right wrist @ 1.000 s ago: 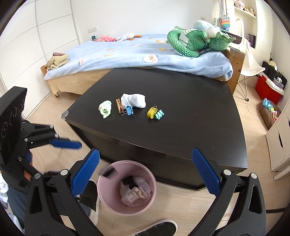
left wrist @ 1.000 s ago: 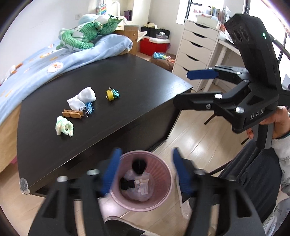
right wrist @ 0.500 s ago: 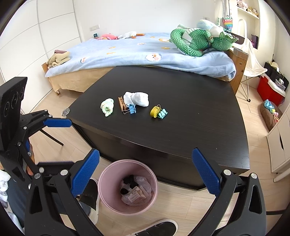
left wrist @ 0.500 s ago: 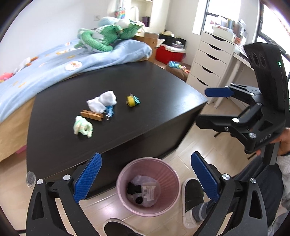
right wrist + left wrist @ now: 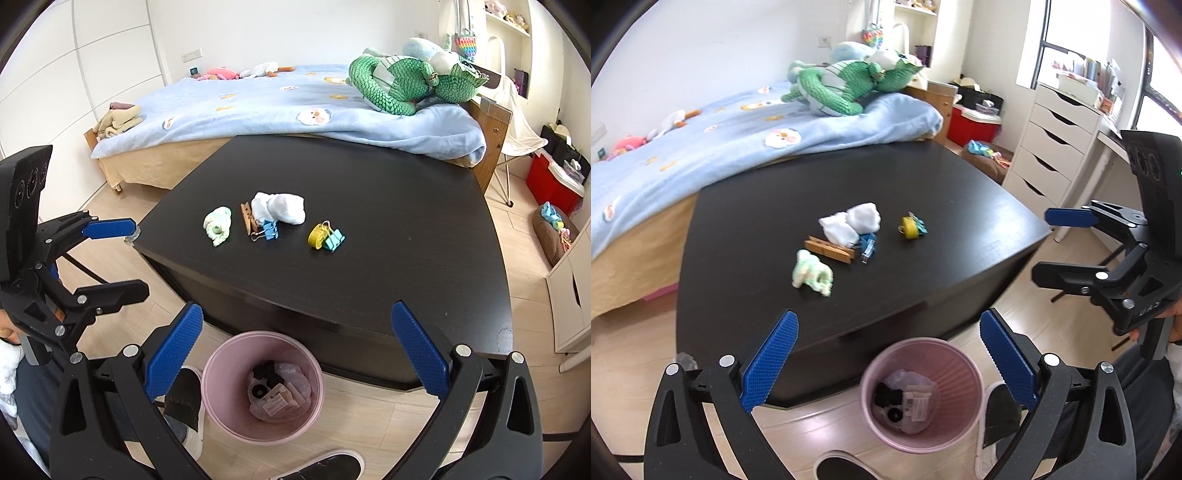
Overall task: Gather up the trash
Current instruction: 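Move both tools back over the remaining items on the table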
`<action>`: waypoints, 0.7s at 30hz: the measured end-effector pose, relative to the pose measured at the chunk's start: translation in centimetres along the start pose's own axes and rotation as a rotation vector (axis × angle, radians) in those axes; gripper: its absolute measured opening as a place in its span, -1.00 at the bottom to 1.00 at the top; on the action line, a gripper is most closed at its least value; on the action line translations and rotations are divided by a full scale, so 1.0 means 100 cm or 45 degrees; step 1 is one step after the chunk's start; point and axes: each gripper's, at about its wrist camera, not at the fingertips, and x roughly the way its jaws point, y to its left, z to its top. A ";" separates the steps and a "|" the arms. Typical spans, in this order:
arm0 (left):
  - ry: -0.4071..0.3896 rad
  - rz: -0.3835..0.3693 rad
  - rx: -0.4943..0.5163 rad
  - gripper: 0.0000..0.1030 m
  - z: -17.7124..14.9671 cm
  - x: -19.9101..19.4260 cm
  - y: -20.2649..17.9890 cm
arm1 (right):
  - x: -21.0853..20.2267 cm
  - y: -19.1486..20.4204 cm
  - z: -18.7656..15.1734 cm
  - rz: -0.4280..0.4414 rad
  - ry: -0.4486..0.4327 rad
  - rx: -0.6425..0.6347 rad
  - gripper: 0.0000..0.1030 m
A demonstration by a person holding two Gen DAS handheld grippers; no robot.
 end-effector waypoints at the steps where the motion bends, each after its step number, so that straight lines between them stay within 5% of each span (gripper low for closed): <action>1: 0.001 0.008 -0.006 0.84 0.002 0.001 0.003 | 0.001 -0.001 0.003 -0.002 0.002 0.002 0.94; 21: 0.132 0.132 0.003 0.85 0.043 0.047 0.056 | 0.029 -0.017 0.069 -0.066 0.031 -0.033 0.94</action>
